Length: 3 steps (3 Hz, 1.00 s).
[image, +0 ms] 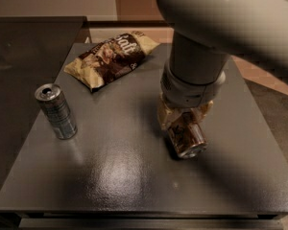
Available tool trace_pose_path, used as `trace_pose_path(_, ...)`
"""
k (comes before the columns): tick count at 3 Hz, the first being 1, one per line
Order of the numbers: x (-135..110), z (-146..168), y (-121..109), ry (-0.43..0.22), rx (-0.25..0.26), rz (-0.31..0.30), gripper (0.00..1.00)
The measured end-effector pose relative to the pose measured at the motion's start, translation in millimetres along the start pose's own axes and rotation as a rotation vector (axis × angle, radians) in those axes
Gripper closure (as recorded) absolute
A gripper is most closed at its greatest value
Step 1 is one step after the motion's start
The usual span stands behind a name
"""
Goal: Place orange can upright
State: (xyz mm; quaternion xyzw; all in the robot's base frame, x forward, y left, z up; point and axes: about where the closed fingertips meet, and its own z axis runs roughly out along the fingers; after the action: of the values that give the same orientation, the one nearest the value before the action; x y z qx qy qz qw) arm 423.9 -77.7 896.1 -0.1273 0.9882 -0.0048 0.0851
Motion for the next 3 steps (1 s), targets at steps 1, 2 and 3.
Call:
trace_pose_path(1,-15.4,-28.8,-15.0,-0.179,-0.023,-0.089,1.0)
trace_pose_path(2,-22.9,-51.2,-36.3,-0.357,-0.062,-0.145,1.0)
trace_pose_path(3,-24.5,-56.2,-57.3,-0.498,-0.13,-0.149,1.0)
